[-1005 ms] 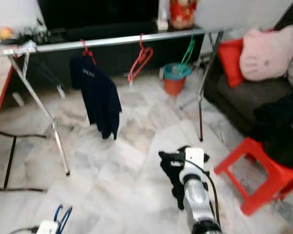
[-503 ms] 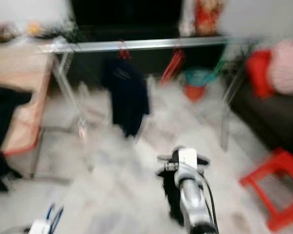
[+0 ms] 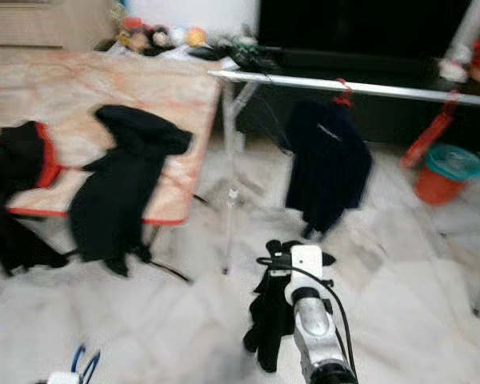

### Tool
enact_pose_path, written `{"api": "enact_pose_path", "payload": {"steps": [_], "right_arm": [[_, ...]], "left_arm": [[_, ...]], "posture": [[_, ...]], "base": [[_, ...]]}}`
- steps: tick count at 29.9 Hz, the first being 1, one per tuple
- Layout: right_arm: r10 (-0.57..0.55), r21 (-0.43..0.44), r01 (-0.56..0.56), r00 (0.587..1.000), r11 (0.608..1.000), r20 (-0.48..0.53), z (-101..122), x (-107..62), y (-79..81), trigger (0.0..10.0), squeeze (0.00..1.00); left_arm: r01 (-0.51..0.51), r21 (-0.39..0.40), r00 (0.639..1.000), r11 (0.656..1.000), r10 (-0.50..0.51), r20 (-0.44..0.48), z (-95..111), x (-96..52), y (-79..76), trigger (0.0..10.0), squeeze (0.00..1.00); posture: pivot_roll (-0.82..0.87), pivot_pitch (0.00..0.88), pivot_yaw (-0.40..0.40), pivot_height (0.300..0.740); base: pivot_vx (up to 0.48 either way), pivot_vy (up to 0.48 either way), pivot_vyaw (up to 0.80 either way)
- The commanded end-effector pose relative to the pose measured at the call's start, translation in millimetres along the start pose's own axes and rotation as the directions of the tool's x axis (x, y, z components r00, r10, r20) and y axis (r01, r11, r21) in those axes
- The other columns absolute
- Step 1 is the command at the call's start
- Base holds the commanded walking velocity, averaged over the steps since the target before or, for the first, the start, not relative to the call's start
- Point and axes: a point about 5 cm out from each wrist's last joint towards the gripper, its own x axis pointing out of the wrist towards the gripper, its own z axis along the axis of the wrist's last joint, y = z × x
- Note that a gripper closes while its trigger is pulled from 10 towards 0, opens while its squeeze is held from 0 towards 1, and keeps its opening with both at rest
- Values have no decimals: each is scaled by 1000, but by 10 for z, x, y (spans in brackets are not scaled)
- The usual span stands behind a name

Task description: Hang hanger

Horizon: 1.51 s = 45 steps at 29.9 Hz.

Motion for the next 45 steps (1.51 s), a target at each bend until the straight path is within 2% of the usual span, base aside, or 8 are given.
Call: {"api": "enact_pose_path", "payload": {"steps": [1,3,6,12,20,30,39,45], "right_arm": [[-31,-11,32,999,999,29,38,-2,-100,10000,0],[-41,-20,42,997,999,72,104,6,-106,10000,0],[-54,-77,71,978,995,203,301,8,-102,10000,0],[-60,-92,98,933,991,354,555,-72,-72,10000,0],[-117,-51,146,920,988,373,627,-119,-72,10000,0],[-175,-4,186,932,982,318,650,-78,-106,10000,0],[-163,-19,179,932,984,325,684,-76,-87,10000,0],[-161,-28,179,935,983,317,682,-66,-73,10000,0]], "left_arm": [[20,0,999,1000,-20,-36,-99,-16,-59,10000,0],[24,3,999,1000,-24,-34,-87,-13,-83,10000,0],[31,7,999,1000,-31,-32,-74,-9,-118,10000,0],[38,10,999,999,-38,-27,-56,-6,-165,10000,0],[49,16,999,999,-49,-21,-39,-3,-220,10000,0],[48,7,999,999,-48,-22,-73,-12,-190,10000,0],[49,5,999,999,-49,-22,-81,-14,-159,10000,0],[54,5,998,999,-54,-19,-61,-10,-216,10000,0]], "posture": [[28,0,-9,740],[30,0,-10,740],[30,0,-10,740],[25,0,-9,740],[27,0,-14,740],[29,0,-20,740],[27,0,-21,740],[31,0,-23,740]], "base": [[0,0,800],[0,139,800],[0,92,204],[0,0,0],[0,70,0],[0,480,-393],[0,480,0],[0,480,0]]}}
